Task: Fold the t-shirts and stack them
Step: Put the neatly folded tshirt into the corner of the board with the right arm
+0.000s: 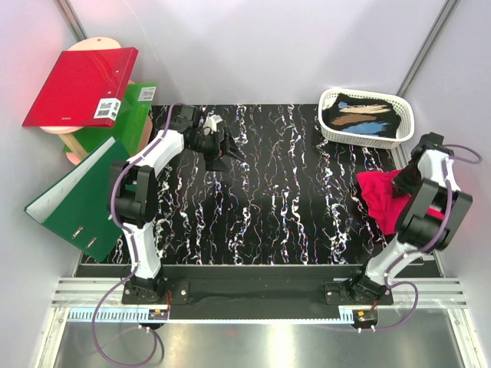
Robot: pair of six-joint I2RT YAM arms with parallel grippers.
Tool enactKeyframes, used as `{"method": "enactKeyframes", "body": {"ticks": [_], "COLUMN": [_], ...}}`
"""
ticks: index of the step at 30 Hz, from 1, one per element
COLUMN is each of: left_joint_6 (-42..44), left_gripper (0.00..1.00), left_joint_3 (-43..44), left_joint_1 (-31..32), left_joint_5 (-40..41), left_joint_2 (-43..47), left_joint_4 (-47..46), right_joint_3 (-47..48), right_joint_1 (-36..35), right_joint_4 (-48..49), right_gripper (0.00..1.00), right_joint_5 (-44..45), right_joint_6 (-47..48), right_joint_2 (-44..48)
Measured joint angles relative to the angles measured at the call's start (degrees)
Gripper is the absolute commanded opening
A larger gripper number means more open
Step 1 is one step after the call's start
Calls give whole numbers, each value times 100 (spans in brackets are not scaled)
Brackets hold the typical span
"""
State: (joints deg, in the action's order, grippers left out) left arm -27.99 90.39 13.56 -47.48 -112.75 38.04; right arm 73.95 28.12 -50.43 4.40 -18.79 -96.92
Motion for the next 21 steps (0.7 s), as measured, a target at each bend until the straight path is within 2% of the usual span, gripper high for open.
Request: {"method": "enactKeyframes", "body": {"ticks": [7,16,21], "left_joint_6": [-2,-7,-46], "left_gripper": [99,99,99], "left_joint_3": [-22,-83,-101], "left_joint_1": [0,0,15], "left_joint_5": [20,138,195], "left_joint_2": [2,7,13], "left_joint_4": [0,70,144], "right_joint_3": [909,2323,2531], "right_joint_1": [-70,-243,-363], "right_joint_4": [-136,-168,-118], "right_gripper": [0,0,0], "right_joint_5": [608,708,658], "right_joint_6": [52,166,245], "right_joint_2": [-1370,-2221,-2302]}}
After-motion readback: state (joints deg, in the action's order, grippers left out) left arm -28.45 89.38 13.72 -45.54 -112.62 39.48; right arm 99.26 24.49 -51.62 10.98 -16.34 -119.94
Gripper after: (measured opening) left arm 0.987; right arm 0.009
